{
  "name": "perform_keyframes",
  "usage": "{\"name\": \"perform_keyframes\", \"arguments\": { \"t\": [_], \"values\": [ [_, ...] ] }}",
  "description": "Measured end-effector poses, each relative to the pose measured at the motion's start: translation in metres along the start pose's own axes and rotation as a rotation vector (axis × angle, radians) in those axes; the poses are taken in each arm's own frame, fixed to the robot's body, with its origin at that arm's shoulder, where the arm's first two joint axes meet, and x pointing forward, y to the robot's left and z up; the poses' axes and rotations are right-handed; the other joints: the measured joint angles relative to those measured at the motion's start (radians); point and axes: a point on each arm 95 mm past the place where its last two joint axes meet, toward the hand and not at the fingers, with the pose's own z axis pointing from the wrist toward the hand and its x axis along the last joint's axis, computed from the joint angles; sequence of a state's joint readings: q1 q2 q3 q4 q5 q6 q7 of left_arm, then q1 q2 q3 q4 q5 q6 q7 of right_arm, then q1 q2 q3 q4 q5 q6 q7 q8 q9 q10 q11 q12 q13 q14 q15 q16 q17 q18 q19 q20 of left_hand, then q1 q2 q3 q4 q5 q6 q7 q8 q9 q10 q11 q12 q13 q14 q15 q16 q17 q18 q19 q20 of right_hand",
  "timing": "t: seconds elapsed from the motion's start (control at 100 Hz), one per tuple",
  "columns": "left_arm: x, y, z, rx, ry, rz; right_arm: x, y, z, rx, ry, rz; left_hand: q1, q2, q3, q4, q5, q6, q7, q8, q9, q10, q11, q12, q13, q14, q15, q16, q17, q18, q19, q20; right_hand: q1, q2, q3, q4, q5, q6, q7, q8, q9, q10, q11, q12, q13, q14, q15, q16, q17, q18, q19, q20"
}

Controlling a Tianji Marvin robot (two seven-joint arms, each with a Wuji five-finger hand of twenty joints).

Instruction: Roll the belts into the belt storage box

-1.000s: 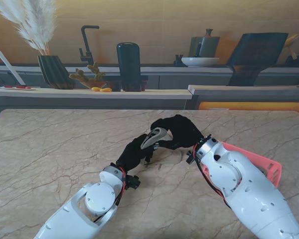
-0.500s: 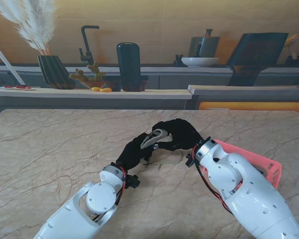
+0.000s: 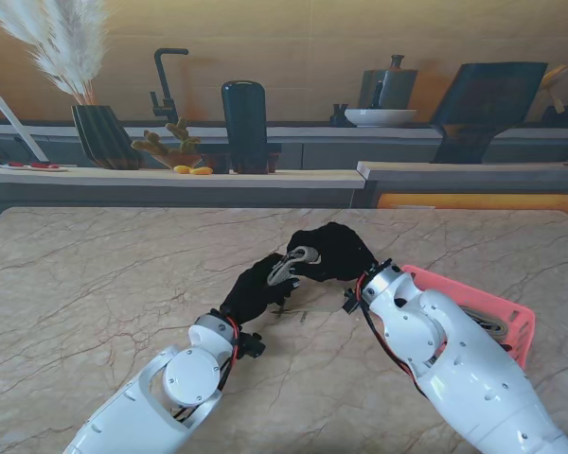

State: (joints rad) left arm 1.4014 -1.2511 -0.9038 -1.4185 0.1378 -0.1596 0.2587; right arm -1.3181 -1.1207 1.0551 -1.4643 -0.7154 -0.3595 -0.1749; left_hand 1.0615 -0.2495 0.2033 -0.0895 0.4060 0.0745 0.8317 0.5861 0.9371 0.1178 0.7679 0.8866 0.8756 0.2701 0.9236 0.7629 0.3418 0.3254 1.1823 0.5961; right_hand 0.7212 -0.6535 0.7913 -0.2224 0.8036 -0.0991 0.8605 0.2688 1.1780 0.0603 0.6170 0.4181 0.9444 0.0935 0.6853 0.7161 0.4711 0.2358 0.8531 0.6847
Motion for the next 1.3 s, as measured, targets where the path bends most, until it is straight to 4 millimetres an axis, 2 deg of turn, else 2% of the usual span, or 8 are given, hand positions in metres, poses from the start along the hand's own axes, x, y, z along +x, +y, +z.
{"name": "perform_keyframes", "arguments": {
  "t": [0.1,0.17,0.31,0.5,0.71,0.92,1.04,1.3],
  "values": [
    [0.0,-0.001,0.0,0.006,-0.002,-0.022,0.001,0.003,-0.003,-0.052,0.0,-0.025,-0.215,-0.121,0.262,0.0,0.01,0.0,-0.124,-0.035,-0.069,-0.003,-0.143,-0.151,-0.076,-0.009,-0.152,-0.065,-0.035,-0.001,-0.067,-0.03,-0.001,0.0,0.0,-0.001,0.0,-0.007,0.0,-0.001,0.001,-0.003,0.0,-0.007,0.0,-0.002,0.0,0.0,0.0,0.0,0.002,-0.003],
    [0.001,-0.003,0.0,0.003,-0.012,-0.084,0.001,0.008,-0.005,-0.111,-0.001,-0.032,-0.29,-0.155,0.321,0.0,0.01,-0.001,-0.19,-0.071,-0.125,-0.003,-0.236,-0.288,-0.141,-0.02,-0.281,-0.124,-0.061,-0.004,-0.118,-0.053,-0.01,0.0,0.007,-0.001,0.001,-0.016,0.001,-0.001,0.001,-0.011,0.0,-0.009,0.0,-0.01,0.0,0.0,0.0,0.0,0.002,-0.009],
    [0.005,-0.003,-0.002,-0.054,-0.028,-0.247,0.005,0.02,-0.009,-0.191,0.016,-0.081,-0.315,-0.185,0.328,0.0,0.007,-0.008,-0.271,-0.114,-0.157,-0.002,-0.348,-0.417,-0.199,-0.039,-0.438,-0.232,-0.095,-0.042,-0.199,-0.096,-0.019,0.0,0.01,-0.001,0.001,-0.031,0.006,-0.001,0.001,-0.023,0.0,-0.009,0.0,-0.02,0.0,-0.006,0.0,0.0,0.002,-0.014],
    [0.008,-0.001,-0.003,-0.056,-0.035,-0.222,0.014,0.036,-0.01,-0.252,0.064,-0.086,-0.308,-0.184,0.327,0.0,0.007,-0.011,-0.287,-0.126,-0.157,0.01,-0.386,-0.485,-0.214,-0.04,-0.483,-0.282,-0.114,-0.094,-0.239,-0.12,-0.019,-0.001,0.01,-0.001,0.0,-0.048,0.006,-0.001,0.001,-0.038,0.0,-0.009,0.0,-0.037,-0.004,-0.014,0.0,0.0,0.003,-0.02],
    [0.014,0.001,-0.003,-0.034,-0.033,-0.297,0.023,0.052,-0.011,-0.328,0.115,-0.107,-0.155,-0.08,0.288,0.0,0.062,-0.014,-0.288,-0.124,-0.123,0.014,-0.389,-0.498,-0.196,-0.04,-0.441,-0.294,-0.088,-0.099,-0.237,-0.122,-0.028,-0.001,0.01,-0.001,-0.013,-0.073,0.021,-0.001,0.001,-0.054,0.0,-0.009,0.0,-0.054,-0.004,-0.024,0.0,0.0,0.003,-0.03],
    [0.029,0.005,-0.01,-0.032,-0.006,-0.402,0.03,0.061,-0.011,-0.403,0.142,-0.118,0.038,0.0,0.175,0.0,0.088,-0.038,-0.25,-0.108,-0.068,0.015,-0.379,-0.375,-0.172,-0.04,-0.396,-0.282,-0.08,-0.077,-0.214,-0.121,-0.029,-0.001,0.009,-0.001,-0.026,-0.095,0.029,-0.001,0.001,-0.067,0.0,-0.009,0.0,-0.067,-0.005,-0.024,0.0,-0.011,0.003,-0.036],
    [0.033,0.011,-0.013,-0.013,-0.005,-0.463,0.032,0.056,-0.006,-0.392,0.153,-0.106,0.112,0.007,0.133,0.001,0.103,-0.04,-0.144,-0.023,-0.045,0.013,-0.38,-0.323,-0.162,-0.04,-0.384,-0.271,-0.081,-0.054,-0.213,-0.117,-0.029,-0.001,0.008,-0.001,-0.036,-0.107,0.033,-0.001,0.001,-0.076,0.0,-0.01,0.0,-0.074,-0.005,-0.025,0.0,-0.012,0.004,-0.044],
    [0.033,0.023,-0.011,0.002,-0.021,-0.505,0.023,0.042,0.003,-0.361,0.101,-0.026,0.034,-0.039,0.208,0.001,0.093,-0.048,0.017,0.055,0.015,-0.001,-0.316,-0.154,-0.109,-0.04,-0.262,-0.196,-0.054,-0.05,-0.172,-0.099,-0.029,-0.001,0.005,-0.001,-0.038,-0.113,0.039,-0.001,0.0,-0.077,0.0,-0.012,-0.001,-0.076,-0.005,-0.025,0.0,-0.012,0.004,-0.045]
  ]
}}
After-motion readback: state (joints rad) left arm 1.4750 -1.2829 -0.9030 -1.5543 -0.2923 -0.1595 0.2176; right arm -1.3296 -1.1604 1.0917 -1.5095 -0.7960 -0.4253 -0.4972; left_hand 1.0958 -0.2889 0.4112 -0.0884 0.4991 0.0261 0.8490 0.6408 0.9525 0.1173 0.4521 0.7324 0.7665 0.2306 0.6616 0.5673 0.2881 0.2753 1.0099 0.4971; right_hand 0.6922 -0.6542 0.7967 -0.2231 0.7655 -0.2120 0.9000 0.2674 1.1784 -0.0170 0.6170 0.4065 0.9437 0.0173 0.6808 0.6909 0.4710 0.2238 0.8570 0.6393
